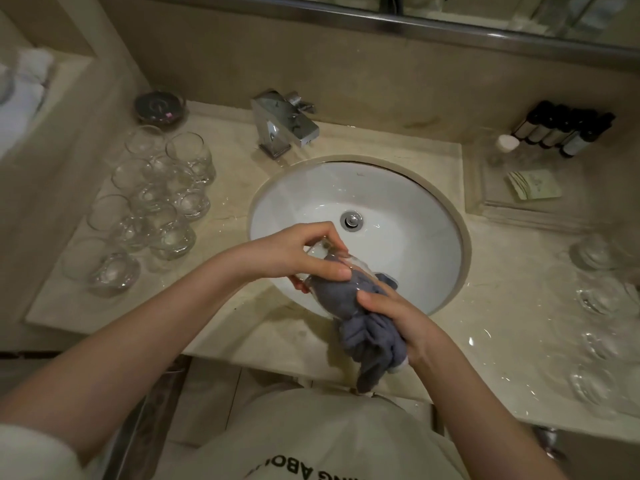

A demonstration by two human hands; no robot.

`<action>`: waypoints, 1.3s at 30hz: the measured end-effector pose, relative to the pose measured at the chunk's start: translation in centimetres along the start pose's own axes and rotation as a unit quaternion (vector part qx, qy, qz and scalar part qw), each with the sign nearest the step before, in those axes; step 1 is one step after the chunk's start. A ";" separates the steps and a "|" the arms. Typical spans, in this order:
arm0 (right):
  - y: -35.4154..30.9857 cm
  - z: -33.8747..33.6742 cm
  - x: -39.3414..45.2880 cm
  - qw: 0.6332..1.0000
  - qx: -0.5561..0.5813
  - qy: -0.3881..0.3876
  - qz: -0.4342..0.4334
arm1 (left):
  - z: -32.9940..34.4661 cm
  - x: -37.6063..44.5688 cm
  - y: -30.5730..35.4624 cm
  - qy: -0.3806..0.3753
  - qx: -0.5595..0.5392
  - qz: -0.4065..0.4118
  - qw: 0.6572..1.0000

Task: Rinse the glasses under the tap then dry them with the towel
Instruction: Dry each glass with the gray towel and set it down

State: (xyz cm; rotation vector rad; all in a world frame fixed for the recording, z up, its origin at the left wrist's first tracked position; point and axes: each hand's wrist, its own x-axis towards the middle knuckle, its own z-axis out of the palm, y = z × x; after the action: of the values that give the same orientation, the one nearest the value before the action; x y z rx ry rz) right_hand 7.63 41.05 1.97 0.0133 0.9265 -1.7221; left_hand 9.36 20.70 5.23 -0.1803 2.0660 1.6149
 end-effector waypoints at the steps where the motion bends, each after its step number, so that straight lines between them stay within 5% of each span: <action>1: 0.1 0.0 0.0 1.000 0.028 0.000 -0.006 | -0.1 0.0 -0.1 -0.001 0.007 0.015 1.000; 4: 0.0 0.3 0.2 0.998 -0.045 0.009 -0.032 | -0.7 -0.3 -0.6 -0.010 -0.004 0.008 1.000; 10: 0.5 1.8 0.9 0.976 -0.200 0.050 -0.064 | -1.0 -0.7 -0.5 -0.021 -0.063 -0.140 0.988; 17: 1.2 2.3 1.4 0.991 0.122 0.015 0.053 | -1.5 -1.4 -1.6 0.029 -0.031 -0.043 0.998; 20: 1.3 2.5 1.6 0.997 0.071 0.038 0.018 | -1.9 -1.7 -1.7 0.017 -0.031 -0.034 0.999; 27: 1.8 3.4 2.5 0.993 -0.097 0.058 -0.034 | -2.5 -2.2 -1.7 -0.029 -0.116 -0.161 0.980; 34: 2.0 3.9 3.3 0.999 0.030 0.014 0.017 | -3.4 -3.2 -2.5 0.021 -0.112 -0.093 0.989; 39: 1.9 5.1 3.6 0.994 0.037 0.083 0.053 | -3.9 -3.4 -2.8 0.026 -0.125 -0.090 0.988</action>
State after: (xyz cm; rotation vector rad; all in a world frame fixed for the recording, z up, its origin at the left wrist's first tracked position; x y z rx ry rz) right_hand 10.10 35.04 2.82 0.2546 0.9654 -1.6744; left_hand 12.22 15.57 5.06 -0.4870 1.8198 1.7648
